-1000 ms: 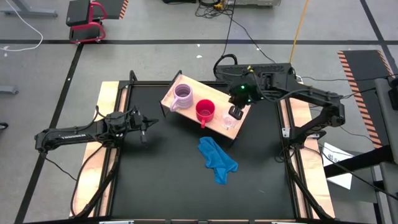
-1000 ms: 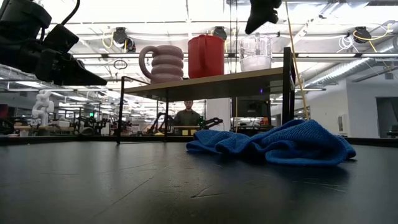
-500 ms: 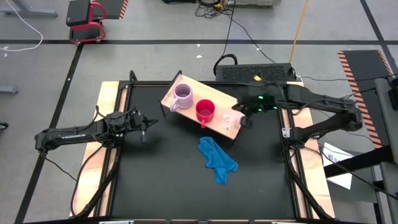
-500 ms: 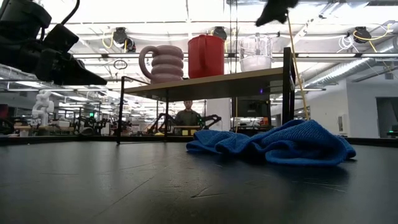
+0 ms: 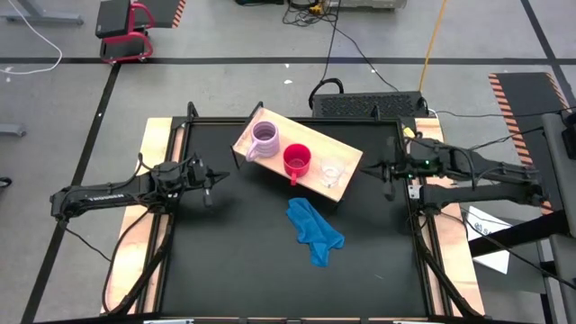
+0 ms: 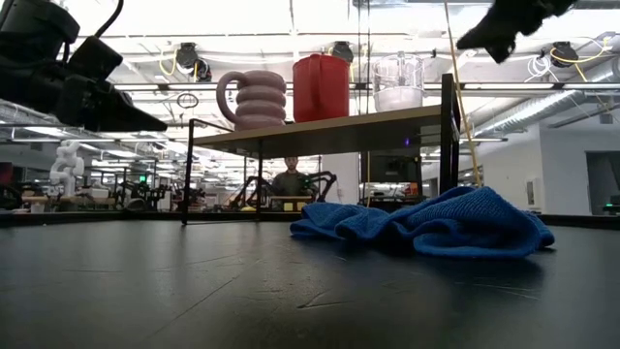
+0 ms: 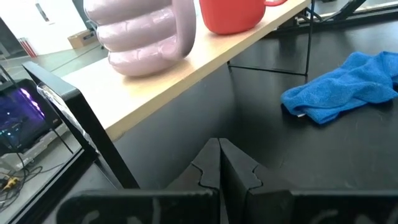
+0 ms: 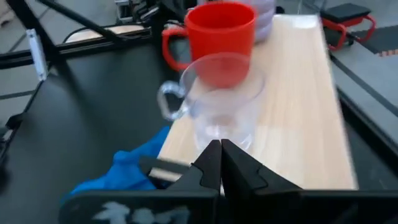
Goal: Stack small to large cups/mugs on shelf
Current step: Return to Home Position
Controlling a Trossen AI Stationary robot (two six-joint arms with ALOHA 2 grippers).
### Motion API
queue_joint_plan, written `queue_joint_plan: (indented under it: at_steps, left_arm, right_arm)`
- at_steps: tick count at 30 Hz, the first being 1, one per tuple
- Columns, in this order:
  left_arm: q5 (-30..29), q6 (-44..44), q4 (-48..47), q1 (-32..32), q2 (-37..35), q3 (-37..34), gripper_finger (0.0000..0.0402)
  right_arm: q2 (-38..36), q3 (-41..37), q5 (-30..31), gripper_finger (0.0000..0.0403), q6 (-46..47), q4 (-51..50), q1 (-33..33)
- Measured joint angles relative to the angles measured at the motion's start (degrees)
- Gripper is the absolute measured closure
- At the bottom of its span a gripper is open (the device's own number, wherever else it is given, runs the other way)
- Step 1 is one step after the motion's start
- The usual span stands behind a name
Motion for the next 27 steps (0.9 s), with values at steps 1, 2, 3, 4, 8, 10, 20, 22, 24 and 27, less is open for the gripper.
queue_joint_plan:
  at_steps: [1, 2, 3, 4, 8, 10, 20, 22, 24, 27]
  left_arm:
    - [0.0, 0.0, 0.2, 0.0, 0.0, 0.0, 0.0398]
    - [0.0, 0.0, 0.4, 0.0, 0.0, 0.0, 0.0398]
    - [0.0, 0.0, 0.6, 0.0, 0.0, 0.0, 0.0398]
    - [0.0, 0.0, 0.6, 0.0, 0.0, 0.0, 0.0398]
    - [0.0, 0.2, 0.7, 0.0, 0.0, 0.0, 0.0398]
    - [0.0, 0.2, 0.7, 0.0, 0.0, 0.0, 0.0398]
    - [0.0, 0.3, 0.6, 0.0, 0.0, 0.0, 0.0398]
    - [0.0, 0.6, 0.6, 0.0, 0.0, 0.0, 0.0398]
    - [0.0, 1.1, 0.7, 0.0, 0.0, 0.0, 0.0398]
    - [0.4, 1.4, 1.2, 0.0, 0.0, 0.0, 0.0398]
  right_arm:
    - [-1.0, -1.5, -0.1, 0.0403, 0.0, 0.7, 0.3]
    - [-1.9, -2.8, -0.2, 0.0403, 0.1, 1.3, 0.7]
    - [-2.7, -4.1, -0.3, 0.0403, 0.3, 1.8, 1.1]
    - [-3.5, -5.2, -0.3, 0.0403, 0.5, 2.1, 1.5]
    - [-6.1, -8.1, -0.5, 0.0403, 1.2, 2.6, 4.3]
    - [-7.2, -9.2, -0.7, 0.0403, 1.8, 3.1, 5.8]
    - [-13.0, -14.0, -0.3, 0.0403, 2.6, 5.7, 11.4]
    - [-14.2, -15.2, -0.3, 0.0403, 1.2, 5.6, 12.4]
    - [-15.6, -16.3, -0.3, 0.0403, -0.5, 5.7, 13.5]
    - [-18.0, -17.4, -0.3, 0.0403, -2.0, 5.7, 14.5]
